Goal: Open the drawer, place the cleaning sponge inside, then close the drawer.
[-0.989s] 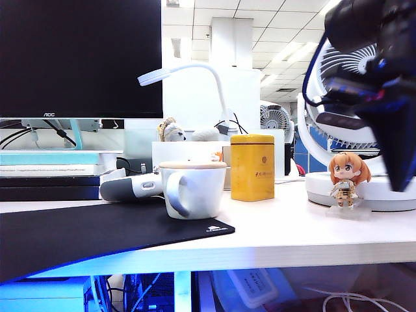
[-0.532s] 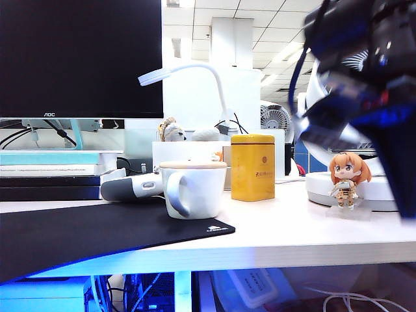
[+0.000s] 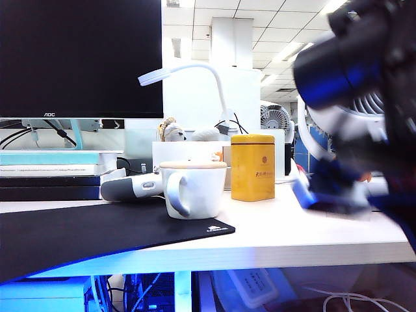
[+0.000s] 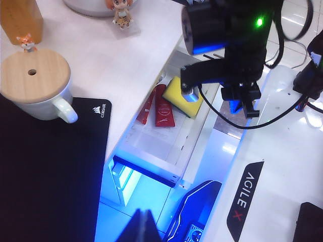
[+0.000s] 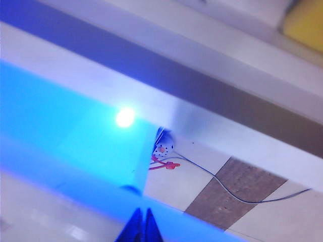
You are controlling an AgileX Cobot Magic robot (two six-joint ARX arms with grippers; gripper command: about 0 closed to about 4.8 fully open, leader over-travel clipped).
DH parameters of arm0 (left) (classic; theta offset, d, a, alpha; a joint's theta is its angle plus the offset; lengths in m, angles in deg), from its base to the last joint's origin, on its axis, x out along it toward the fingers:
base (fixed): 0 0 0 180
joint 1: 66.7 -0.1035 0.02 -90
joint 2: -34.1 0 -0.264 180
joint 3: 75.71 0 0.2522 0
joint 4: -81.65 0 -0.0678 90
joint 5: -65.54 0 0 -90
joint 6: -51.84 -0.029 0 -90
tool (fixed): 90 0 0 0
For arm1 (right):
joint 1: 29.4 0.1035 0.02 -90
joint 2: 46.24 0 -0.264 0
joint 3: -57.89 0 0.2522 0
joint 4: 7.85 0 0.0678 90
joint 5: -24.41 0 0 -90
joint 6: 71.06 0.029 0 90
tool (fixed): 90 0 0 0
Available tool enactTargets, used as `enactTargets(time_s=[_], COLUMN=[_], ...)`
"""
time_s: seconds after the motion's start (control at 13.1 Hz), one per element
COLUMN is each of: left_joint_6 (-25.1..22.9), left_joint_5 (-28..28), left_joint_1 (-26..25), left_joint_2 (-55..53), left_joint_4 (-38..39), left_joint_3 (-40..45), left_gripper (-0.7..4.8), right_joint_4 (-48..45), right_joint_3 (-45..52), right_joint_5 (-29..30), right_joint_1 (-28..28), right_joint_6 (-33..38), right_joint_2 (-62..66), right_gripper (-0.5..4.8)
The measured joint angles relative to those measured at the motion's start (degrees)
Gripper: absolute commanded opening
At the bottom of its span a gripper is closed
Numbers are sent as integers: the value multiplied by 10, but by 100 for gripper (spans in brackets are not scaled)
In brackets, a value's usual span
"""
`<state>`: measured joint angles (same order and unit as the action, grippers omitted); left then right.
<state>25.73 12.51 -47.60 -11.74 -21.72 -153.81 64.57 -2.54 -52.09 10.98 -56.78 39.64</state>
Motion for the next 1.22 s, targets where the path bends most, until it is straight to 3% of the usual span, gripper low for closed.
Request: enactTargets(time_s=[0.23, 1.22], left_joint_6=[0, 11], left_joint_5=[0, 0], left_joint_1=[0, 0], left_joint_2=[0, 0], left_joint_4=[-1, -1], left_joint_3=[0, 0], left_gripper=[-5, -5], right_joint_4=[-52, -130], right_joint_3=[39, 41], right_joint_5=[-19, -45], right_joint_1=[0, 0], right_joint_6=[8, 10], right_joint_2=[0, 71], right_gripper=[-3, -3])
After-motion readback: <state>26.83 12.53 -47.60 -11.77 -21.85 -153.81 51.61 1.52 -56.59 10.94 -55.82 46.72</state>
